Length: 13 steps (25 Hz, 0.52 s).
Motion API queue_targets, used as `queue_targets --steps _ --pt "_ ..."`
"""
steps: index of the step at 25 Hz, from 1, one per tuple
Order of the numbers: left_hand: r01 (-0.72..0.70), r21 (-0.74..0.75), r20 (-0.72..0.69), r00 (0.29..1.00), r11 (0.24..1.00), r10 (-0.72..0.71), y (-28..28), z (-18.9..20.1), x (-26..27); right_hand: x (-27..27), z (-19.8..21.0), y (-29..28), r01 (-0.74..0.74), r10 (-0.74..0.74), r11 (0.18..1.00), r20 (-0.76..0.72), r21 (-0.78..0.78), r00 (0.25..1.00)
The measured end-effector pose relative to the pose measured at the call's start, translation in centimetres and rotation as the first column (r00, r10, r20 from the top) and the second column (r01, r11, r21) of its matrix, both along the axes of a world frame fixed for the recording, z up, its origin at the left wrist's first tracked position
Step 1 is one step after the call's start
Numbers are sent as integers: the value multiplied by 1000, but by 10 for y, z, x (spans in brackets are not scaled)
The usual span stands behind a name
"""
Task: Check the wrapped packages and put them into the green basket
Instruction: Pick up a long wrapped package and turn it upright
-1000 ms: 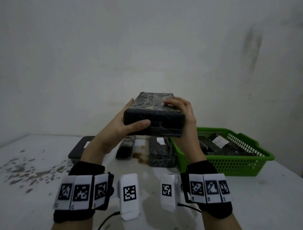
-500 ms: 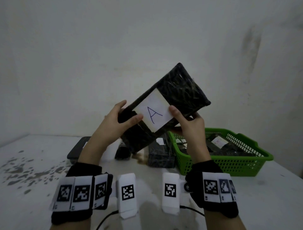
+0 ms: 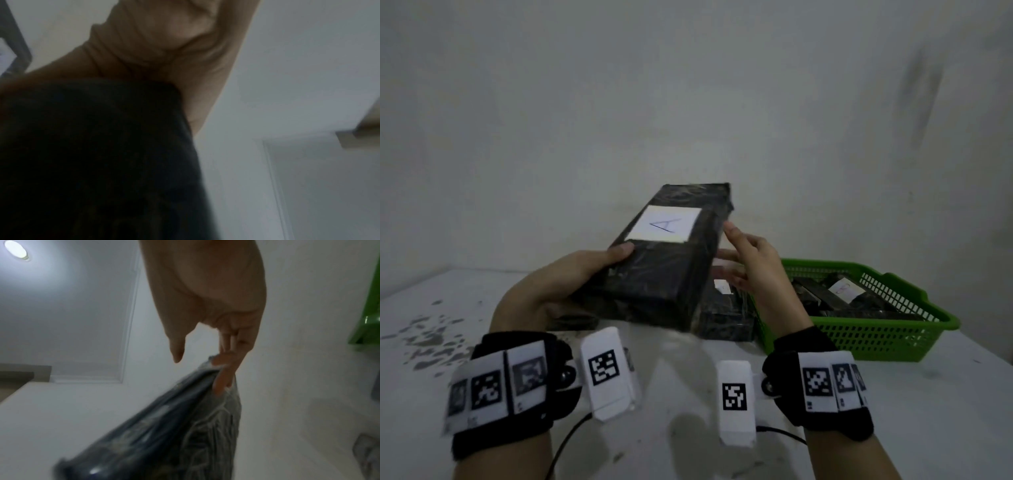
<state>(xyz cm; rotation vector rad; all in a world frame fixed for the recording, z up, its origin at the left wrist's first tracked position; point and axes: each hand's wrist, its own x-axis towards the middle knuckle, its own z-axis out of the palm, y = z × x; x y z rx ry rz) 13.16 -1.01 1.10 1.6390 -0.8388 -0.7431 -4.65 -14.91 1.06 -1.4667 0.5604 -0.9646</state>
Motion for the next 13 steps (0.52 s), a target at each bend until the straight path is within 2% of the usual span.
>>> queue_targets --steps 1,3,6,8,9,11,13 --pt "-53 -41 -72 996 998 50 2 -3 7 -1 1 3 -79 78 997 -33 -9 996" --pt "-179 -50 -89 981 983 174 2 -13 27 -3 2 8 -163 161 987 -117 -11 980" --pt "-333 -6 -202 924 943 325 2 -31 39 1 -4 3 -158 156 987 -208 10 965" --pt "-376 42 -255 892 926 373 -2 -44 45 18 -8 -5 -176 171 984 -384 23 908" --pt "-368 63 -276 887 928 370 -4 -50 47 32 -9 -9 -199 171 980 -505 -2 846" --pt "-356 67 -313 879 932 358 -12 -63 54 66 -10 -20 -306 67 936 -766 -174 639" --pt "-362 69 -356 862 930 362 -16 -73 59 98 -10 -28 -490 -135 801 -902 -343 411"
